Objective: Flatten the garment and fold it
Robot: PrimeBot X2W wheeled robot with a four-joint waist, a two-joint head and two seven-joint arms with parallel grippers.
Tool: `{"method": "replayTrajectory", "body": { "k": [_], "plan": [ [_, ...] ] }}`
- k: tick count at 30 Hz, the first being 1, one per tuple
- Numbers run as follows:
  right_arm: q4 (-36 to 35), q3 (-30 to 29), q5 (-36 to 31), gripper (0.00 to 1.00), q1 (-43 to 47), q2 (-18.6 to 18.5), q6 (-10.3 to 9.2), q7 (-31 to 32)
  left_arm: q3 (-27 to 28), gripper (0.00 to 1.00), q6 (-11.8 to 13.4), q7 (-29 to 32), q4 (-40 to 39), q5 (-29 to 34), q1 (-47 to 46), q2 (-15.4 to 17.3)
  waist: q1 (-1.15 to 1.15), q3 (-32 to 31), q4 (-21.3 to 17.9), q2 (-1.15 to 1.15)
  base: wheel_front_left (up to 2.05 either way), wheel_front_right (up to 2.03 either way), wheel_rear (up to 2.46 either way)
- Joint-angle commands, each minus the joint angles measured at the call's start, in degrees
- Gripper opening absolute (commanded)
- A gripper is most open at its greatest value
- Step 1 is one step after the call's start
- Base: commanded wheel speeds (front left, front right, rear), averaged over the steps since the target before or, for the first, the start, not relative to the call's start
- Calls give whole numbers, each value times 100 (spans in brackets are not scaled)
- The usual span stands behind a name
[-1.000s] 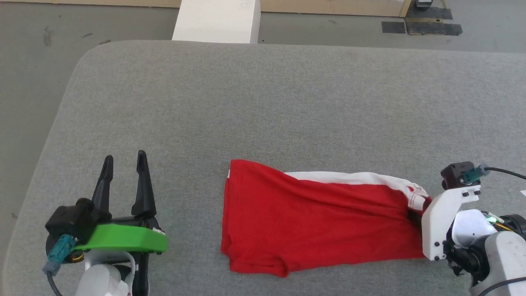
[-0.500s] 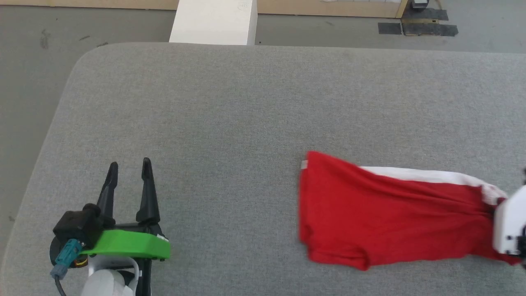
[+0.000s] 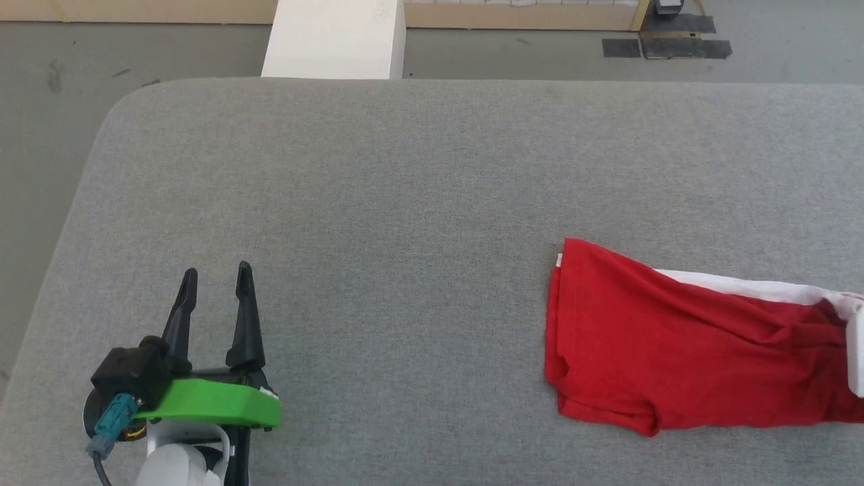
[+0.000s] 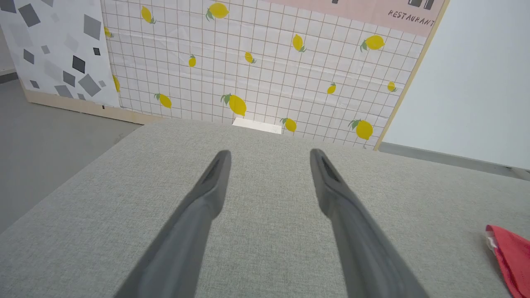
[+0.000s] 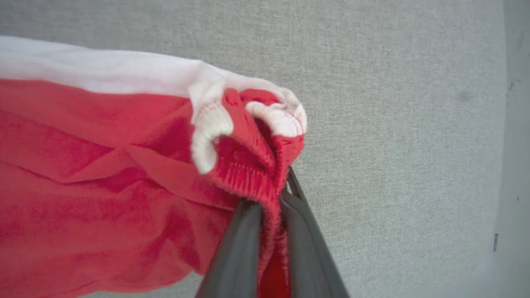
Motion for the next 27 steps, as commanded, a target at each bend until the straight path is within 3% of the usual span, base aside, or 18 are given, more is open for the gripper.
{"method": "replayTrajectory", "body": {
  "k": [1, 9, 14, 18, 20, 27],
  "plan": [
    [-248, 122, 114, 0, 8, -26, -10, 188, 13, 100, -26, -25, 14, 61, 61, -22, 0, -30, -12, 63, 0, 0, 0],
    [-1956, 770, 1053, 0, 377, 66, -10, 1261, 27, 100, -49, -25, 19, 121, 139, -37, 0, -131, -80, 63, 0, 0, 0],
    [-2454, 1115, 1477, 0, 374, 518, -10, 1170, 0, 100, -55, -25, 40, 153, 116, -46, 0, -137, -58, 63, 0, 0, 0],
    [-2298, 1481, 1559, 0, 314, 899, -10, 904, -32, 100, -61, -25, 38, 166, 83, -53, 0, -122, 12, 63, 0, 0, 0],
    [-1803, 1788, 1428, 0, 204, 1280, -10, 366, -55, 100, -71, -25, 23, 164, 72, -60, 0, -78, 115, 63, 0, 0, 0],
    [-586, 1950, 961, 0, 95, 1753, -10, -397, -105, 100, -77, -25, -13, 140, 84, -73, 0, -10, 224, 63, 0, 0, 0]
  ]
}}
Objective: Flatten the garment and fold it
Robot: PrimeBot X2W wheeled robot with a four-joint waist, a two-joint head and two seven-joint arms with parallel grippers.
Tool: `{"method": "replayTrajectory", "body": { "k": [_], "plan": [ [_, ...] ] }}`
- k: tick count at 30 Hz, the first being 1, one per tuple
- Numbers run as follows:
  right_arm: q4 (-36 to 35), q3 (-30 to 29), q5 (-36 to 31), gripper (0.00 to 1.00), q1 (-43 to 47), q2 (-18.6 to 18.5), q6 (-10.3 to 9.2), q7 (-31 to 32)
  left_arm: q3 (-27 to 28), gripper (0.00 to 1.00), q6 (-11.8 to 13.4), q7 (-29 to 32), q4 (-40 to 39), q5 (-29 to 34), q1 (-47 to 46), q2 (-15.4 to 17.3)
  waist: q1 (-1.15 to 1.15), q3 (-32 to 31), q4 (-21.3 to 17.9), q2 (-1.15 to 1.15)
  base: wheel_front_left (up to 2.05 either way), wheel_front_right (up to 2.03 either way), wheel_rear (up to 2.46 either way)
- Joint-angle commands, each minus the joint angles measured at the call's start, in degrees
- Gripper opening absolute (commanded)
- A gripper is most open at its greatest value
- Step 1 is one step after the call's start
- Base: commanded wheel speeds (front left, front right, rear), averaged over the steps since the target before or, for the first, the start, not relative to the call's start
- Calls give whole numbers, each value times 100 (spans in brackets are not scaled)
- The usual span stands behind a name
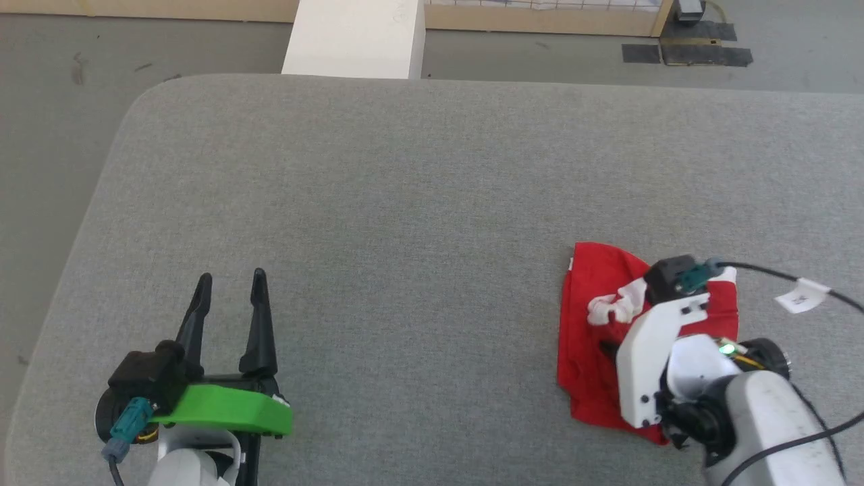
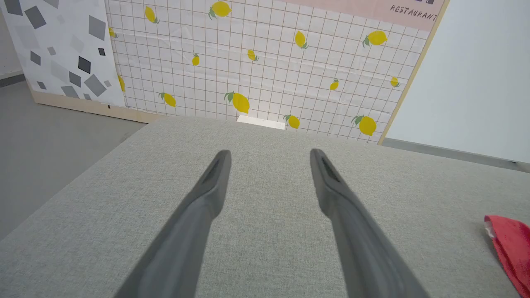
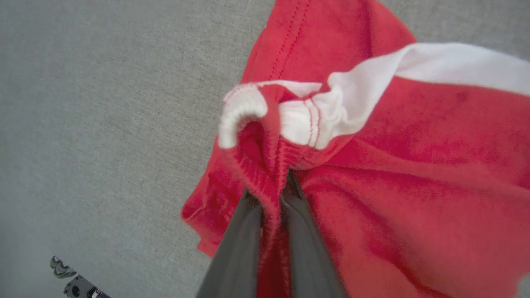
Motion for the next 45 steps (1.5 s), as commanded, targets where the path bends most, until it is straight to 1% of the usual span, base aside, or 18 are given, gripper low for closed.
{"method": "replayTrajectory", "body": {
  "k": [1, 5, 6, 7, 10, 12, 16, 19, 21, 24, 26, 28, 31, 34, 38, 45],
  "plan": [
    [215, 28, -110, 0, -99, 52, -9, -118, -16, 100, -22, -25, -7, -14, 7, -34, 0, 17, 25, 63, 0, 0, 0],
    [771, 70, -323, 0, -212, 145, -9, -481, -61, 100, -18, -25, 26, -27, -2, -39, 0, 17, 48, 63, 0, 0, 0],
    [960, 123, -417, 27, -275, 167, -9, -623, -74, 100, -15, -25, 45, -34, -3, -40, 0, 6, 45, 63, 0, 0, 0],
    [1030, 153, -436, 100, -306, 178, -9, -683, -79, 100, -14, -25, 54, -38, -1, -41, 0, -4, 38, 63, 0, 0, 0],
    [1070, 310, -408, 100, -407, 195, -9, -762, -71, 100, -15, -25, 96, -43, 16, -42, 0, -59, -14, 63, 0, 0, 0],
    [956, 483, -367, 100, -492, 199, -9, -776, -64, 100, -17, -25, 121, -36, 41, -43, 0, -107, -66, 63, 0, 0, 0],
    [477, 839, -153, 100, -585, 141, -9, -644, -22, 100, -11, -25, 137, -21, 116, -43, 0, -216, -211, 63, 0, 0, 0],
    [-25, 966, -8, 100, -585, -14, -9, -474, -11, 100, 2, -25, 135, -13, 180, -44, 0, -290, -332, 63, 0, 0, 0],
    [-390, 915, 103, 100, -539, -73, -9, -379, -7, 100, 5, -25, 134, -9, 213, -44, 0, -325, -415, 63, 0, 0, 0],
    [-937, 628, 176, 100, -434, -143, -9, -361, -5, 100, 4, -25, 126, -4, 224, -44, 0, -355, -520, 63, 0, 0, 0],
    [-1270, 234, 91, 100, -334, -161, -9, -479, -2, 100, 5, -25, 110, -4, 224, -45, 0, -357, -598, 63, 0, 0, 0],
    [-1425, -140, -94, 100, -250, -201, -9, -673, 0, 100, 8, -25, 86, -10, 223, -45, 0, -342, -668, 63, 0, 0, 0],
    [-1347, -571, -332, 100, -37, -228, -9, -766, -27, 100, 10, -25, 60, -3, 210, -45, 0, -311, -737, 63, 0, 0, 0],
    [-1092, -785, -530, 100, 216, -233, -9, -726, -35, 100, 8, -25, 47, -9, 190, -46, 0, -262, -788, 63, 0, 0, 0],
    [-653, -855, -721, 100, 409, -178, -9, -709, -77, 100, -1, -25, 62, -18, 135, -46, 0, -159, -789, 63, 0, 0, 0],
    [162, -703, -843, 100, 372, -52, -9, -837, -134, 100, -20, -25, 141, -87, 12, -47, 0, 19, -670, 63, 0, 0, 0]
  ]
}}
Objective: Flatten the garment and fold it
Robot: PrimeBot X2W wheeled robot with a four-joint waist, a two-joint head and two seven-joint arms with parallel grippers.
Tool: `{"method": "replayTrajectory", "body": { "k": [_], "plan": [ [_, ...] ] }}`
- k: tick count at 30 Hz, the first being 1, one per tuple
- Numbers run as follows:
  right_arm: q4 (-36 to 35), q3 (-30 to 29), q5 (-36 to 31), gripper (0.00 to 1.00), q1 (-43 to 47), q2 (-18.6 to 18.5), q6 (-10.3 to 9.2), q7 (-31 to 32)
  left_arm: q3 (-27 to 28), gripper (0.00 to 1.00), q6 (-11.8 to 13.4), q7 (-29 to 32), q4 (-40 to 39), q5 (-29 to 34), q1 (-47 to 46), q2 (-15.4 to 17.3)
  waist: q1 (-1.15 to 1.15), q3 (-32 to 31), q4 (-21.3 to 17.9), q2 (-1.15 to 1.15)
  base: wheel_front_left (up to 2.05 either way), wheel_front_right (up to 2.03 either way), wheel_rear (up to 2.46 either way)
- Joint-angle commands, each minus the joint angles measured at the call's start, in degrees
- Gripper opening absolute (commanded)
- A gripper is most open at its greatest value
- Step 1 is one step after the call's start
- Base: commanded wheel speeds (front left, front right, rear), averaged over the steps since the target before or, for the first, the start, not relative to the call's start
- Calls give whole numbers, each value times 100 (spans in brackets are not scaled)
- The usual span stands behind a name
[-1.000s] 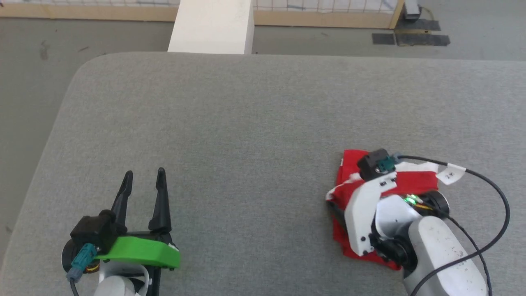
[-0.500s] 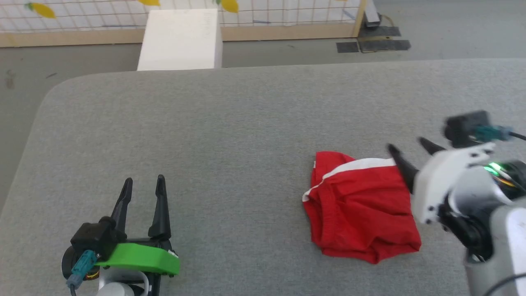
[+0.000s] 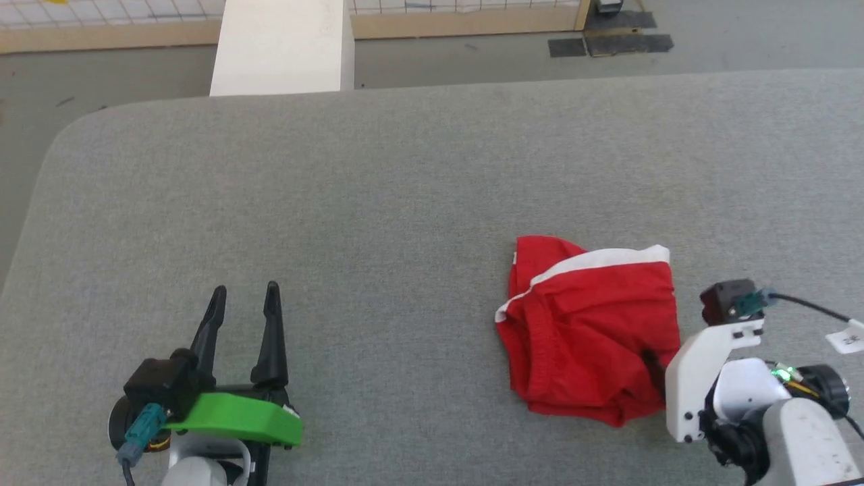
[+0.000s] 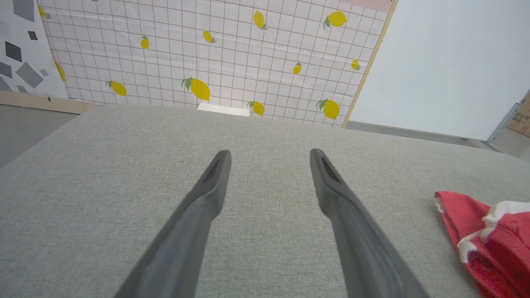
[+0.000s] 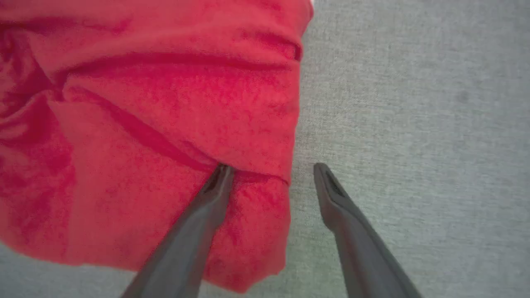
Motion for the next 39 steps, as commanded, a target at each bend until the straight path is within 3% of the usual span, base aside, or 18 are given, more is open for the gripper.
{"method": "replayTrajectory", "body": {
  "k": [1, 6, 8, 9, 16, 19, 27, 33, 39],
  "plan": [
    [136, 41, -49, 100, -53, 34, -8, -58, -2, 100, -22, -22, 14, -80, -98, -22, 0, 65, 70, 63, 0, 0, 0],
    [683, 187, -130, 100, -211, -41, -8, -190, -10, 100, -35, -22, 69, -77, -147, -23, 0, 124, 179, 63, 0, 0, 0],
    [795, 198, -120, 25, -255, -59, -8, -224, -6, 100, -39, -22, 93, -77, -160, -23, 0, 116, 202, 63, 0, 0, 0],
    [828, 203, -114, 0, -275, -68, -8, -262, -2, 100, -40, -22, 103, -78, -163, -23, 0, 110, 207, 63, 0, 0, 0],
    [852, 478, 11, 0, -441, -250, -8, -292, 74, 100, -5, -22, 147, -78, -139, -23, 0, -19, 104, 63, 0, 0, 0],
    [578, 1428, 483, 0, -875, -815, -8, 58, 77, 100, 100, -22, 55, -195, -90, -23, 0, 23, -625, 63, 0, 0, 0],
    [656, 2284, 902, 0, -1590, -1469, -8, 96, 95, 100, 191, -22, -104, -235, -246, -23, 0, 451, -1738, 63, 0, 0, 0],
    [1012, 2521, 1019, 0, -2133, -1742, -8, -178, 144, 100, 148, -22, -189, -162, -478, 21, 0, 822, -2313, 63, 0, 0, 0],
    [1407, 2280, 1076, 0, -2630, -1906, -8, -591, 169, 100, 153, -17, -336, -68, -642, 132, 0, 1215, -2522, 63, 0, 0, 0]
  ]
}}
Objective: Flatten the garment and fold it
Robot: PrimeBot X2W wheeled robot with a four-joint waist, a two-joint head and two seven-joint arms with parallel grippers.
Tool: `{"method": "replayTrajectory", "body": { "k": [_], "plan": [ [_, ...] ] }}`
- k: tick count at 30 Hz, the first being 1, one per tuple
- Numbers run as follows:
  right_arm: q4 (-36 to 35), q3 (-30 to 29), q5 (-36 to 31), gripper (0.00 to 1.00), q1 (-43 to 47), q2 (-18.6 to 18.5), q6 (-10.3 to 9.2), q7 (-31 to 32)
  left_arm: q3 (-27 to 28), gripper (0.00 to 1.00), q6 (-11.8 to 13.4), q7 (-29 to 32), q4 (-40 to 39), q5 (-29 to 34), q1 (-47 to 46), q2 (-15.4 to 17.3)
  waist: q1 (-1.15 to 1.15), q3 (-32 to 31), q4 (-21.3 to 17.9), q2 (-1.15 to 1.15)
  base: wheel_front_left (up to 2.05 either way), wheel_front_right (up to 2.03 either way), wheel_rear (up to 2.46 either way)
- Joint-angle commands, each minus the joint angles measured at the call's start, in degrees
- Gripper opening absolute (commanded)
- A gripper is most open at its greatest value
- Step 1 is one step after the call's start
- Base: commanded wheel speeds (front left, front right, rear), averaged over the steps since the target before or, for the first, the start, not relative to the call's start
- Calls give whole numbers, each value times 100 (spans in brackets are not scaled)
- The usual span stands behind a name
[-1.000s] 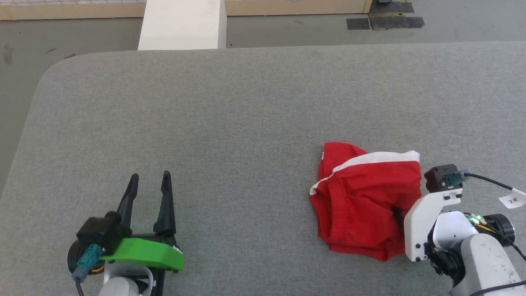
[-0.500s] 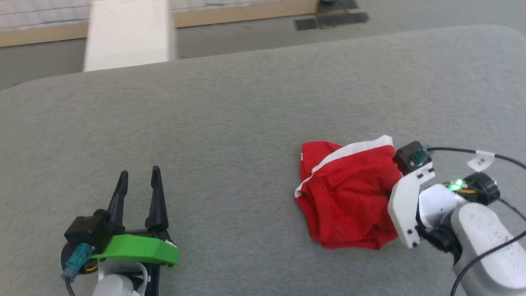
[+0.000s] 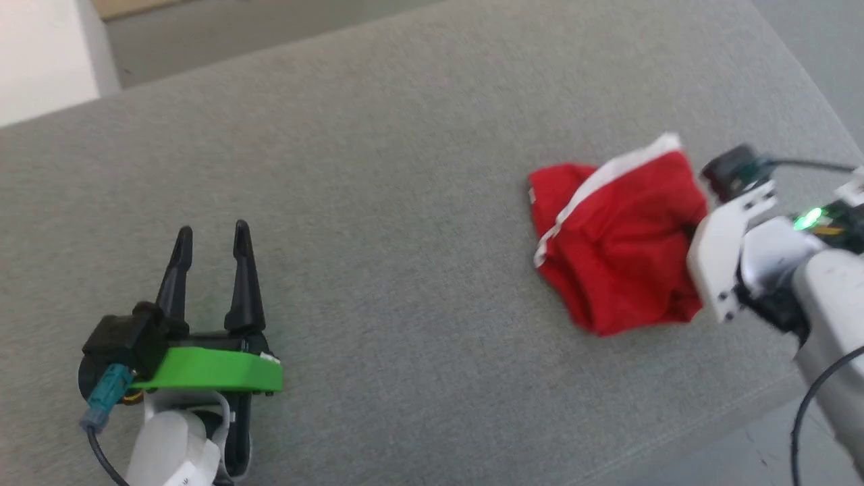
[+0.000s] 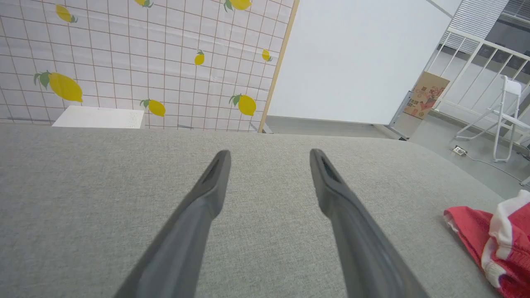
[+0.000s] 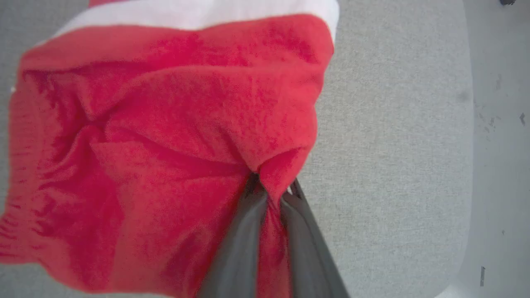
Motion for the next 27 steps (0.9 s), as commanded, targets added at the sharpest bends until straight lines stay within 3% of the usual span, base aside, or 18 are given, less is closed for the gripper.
{"method": "replayTrajectory", "body": {
  "k": [1, 9, 10, 12, 19, 20, 21, 22, 27],
  "plan": [
    [92, -110, 7, 0, -202, -68, -10, -120, 18, 100, -2, 0, -32, 84, -104, 96, 0, 569, -395, 63, 0, 0, 0],
    [679, -1018, -338, 0, -677, -594, -10, -350, 32, 100, 38, 209, -369, 190, -286, 352, 0, 1155, -81, 63, 0, 0, 0],
    [900, -1436, -569, 0, -785, -840, -10, -378, 59, 100, 80, 275, -528, 206, -295, 409, 0, 1341, 88, 63, 0, 0, 0],
    [1054, -1724, -732, 0, -820, -968, -10, -376, 83, 100, 107, 301, -596, 211, -270, 438, 0, 1403, 192, 63, 0, 0, 0],
    [1157, -2603, -1274, 0, -800, -1325, -10, -600, 215, 100, 233, 363, -928, 182, -174, 528, 0, 1683, 560, 63, 0, 0, 0],
    [1161, -2649, -1309, 8, -792, -1346, -10, -628, 223, 100, 240, 377, -956, 181, -167, 541, 0, 1710, 586, 63, 0, 0, 0],
    [1192, -2727, -1343, 45, -789, -1361, -10, -638, 231, 100, 244, 384, -989, 178, -159, 556, 0, 1729, 610, 63, 0, 0, 0],
    [1223, -2844, -1365, 100, -797, -1362, -10, -663, 238, 100, 251, 390, -1013, 174, -155, 564, 0, 1742, 629, 63, 0, 0, 0],
    [1348, -3262, -1651, 100, -802, -1368, -10, -785, 253, 100, 271, 406, -1073, 148, -141, 595, 0, 1735, 700, 63, 0, 0, 0]
  ]
}}
